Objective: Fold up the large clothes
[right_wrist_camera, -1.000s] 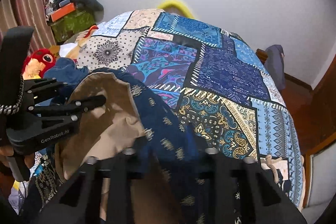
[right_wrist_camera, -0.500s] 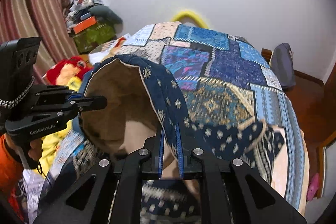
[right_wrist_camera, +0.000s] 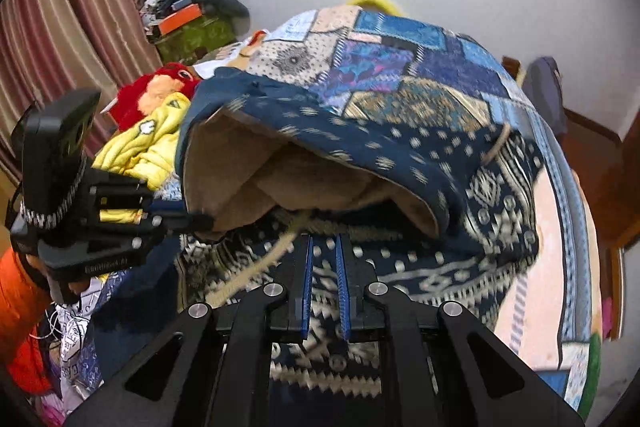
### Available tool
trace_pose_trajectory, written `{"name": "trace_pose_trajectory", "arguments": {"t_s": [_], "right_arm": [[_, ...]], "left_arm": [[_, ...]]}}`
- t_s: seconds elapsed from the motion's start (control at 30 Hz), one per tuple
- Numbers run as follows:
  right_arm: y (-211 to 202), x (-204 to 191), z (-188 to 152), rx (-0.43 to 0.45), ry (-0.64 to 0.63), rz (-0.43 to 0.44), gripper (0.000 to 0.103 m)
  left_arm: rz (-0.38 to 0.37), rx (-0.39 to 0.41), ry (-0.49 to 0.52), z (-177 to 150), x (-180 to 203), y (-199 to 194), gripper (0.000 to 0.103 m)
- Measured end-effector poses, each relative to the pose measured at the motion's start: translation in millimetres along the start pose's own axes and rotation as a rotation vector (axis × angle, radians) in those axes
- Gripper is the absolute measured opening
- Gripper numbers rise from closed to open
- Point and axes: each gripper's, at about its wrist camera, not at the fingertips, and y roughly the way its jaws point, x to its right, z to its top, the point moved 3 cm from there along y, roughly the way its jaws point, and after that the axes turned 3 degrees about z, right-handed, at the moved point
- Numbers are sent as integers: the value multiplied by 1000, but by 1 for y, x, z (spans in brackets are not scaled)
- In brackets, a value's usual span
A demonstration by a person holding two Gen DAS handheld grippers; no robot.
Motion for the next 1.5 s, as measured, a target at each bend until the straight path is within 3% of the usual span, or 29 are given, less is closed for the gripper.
{"name": "trace_pose_trajectory", "arguments": {"t_s": [0.13, 0.23, 0.33, 0.37, 0.6, 0.8, 0.83, 0.87, 0.9, 0.93, 1.1, 1.23, 1.43, 1.5], "right_arm": [[2, 10, -21, -34, 4, -58, 9], [0, 22, -33, -51, 20, -94, 9], [-4, 32, -40, -65, 37, -114, 9], [-6, 35, -42, -70, 50, -113, 9], [-9, 48, -49, -98, 133, -86, 9], [-17, 64, -50, -75, 204, -85, 9], [-22, 68, -50, -66, 215, -91, 9], [-25, 70, -50, -59, 220, -95, 9], [-30, 73, -50, -50, 224, -104, 9], [-34, 75, -50, -42, 224, -113, 9], [-63, 84, -44, 15, 195, -187, 9], [-81, 85, -35, 58, 186, -198, 9], [-79, 62, -13, 87, 144, -152, 9], [-68, 47, -5, 79, 118, -119, 9]], "left_arm": [[18, -91, 20, -31, 5, 12, 8], [60, -94, 6, -38, -3, 3, 19], [122, -46, -40, -26, -18, -17, 48], [139, -18, -53, -19, -23, -25, 53], [140, 110, -57, 44, -22, -49, 61], [260, 136, 84, 95, 3, -16, 60], [280, 140, 108, 100, 6, -10, 51], [286, 138, 125, 103, 10, -6, 33], [278, 126, 138, 105, 14, 0, 23], [246, 113, 141, 107, 19, 4, 13], [20, 140, 146, 99, 53, -5, 12], [-108, 101, 181, 73, 83, -4, 12], [-151, -29, 234, 23, 103, 21, 13], [-140, -11, 228, 14, 101, 17, 13]]}}
